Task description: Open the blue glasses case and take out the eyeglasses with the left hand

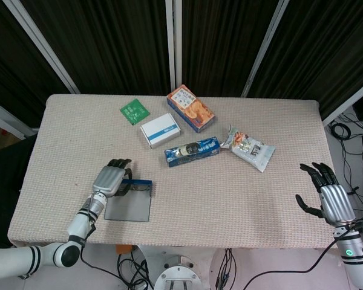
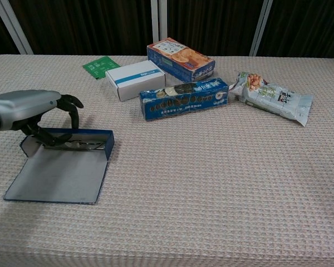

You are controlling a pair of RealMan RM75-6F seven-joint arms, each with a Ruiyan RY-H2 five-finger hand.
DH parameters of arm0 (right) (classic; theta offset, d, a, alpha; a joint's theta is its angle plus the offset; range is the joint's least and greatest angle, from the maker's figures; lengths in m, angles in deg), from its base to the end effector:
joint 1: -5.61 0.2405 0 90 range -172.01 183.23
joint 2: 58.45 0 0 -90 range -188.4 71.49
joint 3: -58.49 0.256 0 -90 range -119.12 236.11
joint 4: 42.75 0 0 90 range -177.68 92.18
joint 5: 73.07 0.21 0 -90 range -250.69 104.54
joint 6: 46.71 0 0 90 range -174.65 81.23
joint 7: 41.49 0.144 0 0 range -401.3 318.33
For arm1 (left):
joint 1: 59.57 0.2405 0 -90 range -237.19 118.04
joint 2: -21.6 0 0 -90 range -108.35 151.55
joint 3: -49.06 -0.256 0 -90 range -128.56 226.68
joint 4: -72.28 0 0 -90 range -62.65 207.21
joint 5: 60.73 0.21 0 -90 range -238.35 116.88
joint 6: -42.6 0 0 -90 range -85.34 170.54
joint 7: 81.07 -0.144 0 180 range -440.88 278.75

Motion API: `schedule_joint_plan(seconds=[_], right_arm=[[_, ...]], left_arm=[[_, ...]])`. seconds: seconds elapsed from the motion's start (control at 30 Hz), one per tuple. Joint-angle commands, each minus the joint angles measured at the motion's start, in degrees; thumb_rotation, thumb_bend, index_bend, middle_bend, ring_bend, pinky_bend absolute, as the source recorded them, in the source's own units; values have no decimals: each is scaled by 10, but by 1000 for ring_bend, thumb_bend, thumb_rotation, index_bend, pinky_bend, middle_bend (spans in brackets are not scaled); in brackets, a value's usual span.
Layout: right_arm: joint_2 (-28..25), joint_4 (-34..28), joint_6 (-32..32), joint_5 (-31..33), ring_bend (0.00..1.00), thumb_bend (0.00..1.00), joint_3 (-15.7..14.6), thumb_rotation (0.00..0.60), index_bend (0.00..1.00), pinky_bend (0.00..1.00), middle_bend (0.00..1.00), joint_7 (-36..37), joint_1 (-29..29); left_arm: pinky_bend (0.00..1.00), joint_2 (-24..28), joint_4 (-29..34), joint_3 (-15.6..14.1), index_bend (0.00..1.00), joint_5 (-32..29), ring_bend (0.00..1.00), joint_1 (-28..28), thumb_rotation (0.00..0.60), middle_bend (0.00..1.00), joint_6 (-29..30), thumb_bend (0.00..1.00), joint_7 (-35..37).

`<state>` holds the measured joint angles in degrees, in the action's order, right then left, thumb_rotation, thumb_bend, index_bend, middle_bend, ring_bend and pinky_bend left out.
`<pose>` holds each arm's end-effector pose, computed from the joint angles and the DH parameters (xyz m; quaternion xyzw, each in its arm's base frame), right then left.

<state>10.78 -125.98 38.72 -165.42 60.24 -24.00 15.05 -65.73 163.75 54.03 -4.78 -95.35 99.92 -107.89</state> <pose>-0.3058 -0.2030 0.1364 0.5973 -0.4168 0.4840 0.4850 -0.1939 0.2939 -0.0241 -0.7332 -0.4429 -0.2890 0.4275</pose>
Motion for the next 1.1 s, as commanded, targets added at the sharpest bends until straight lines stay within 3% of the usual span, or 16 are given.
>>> schedule_joint_plan(seconds=[0.03, 0.3, 0.4, 0.67, 1.1], right_arm=[[0, 0, 0, 0, 69, 297, 0, 600, 135, 110, 218, 0, 0], [-1, 0, 3, 1, 69, 297, 1, 600, 135, 110, 218, 0, -2], [-2, 0, 4, 1, 69, 297, 2, 600, 135, 110, 218, 0, -2], [-1, -1, 2, 2, 69, 298, 1, 600, 135, 110, 217, -1, -2], [-3, -8, -1, 2, 69, 298, 3, 600, 135, 110, 218, -8, 0]], left_arm=[[117, 1, 1, 1, 468, -1, 89, -2, 512, 113, -2, 497, 2], [117, -20, -22, 11, 504, 36, 89, 6, 535, 137, 32, 511, 34], [118, -43, -51, 12, 505, 77, 89, 14, 586, 139, 61, 509, 66], [118, -131, -181, 15, 468, 168, 89, 33, 600, 139, 134, 487, 158], [118, -259, -360, 43, 418, 205, 89, 50, 600, 147, 216, 468, 201]])
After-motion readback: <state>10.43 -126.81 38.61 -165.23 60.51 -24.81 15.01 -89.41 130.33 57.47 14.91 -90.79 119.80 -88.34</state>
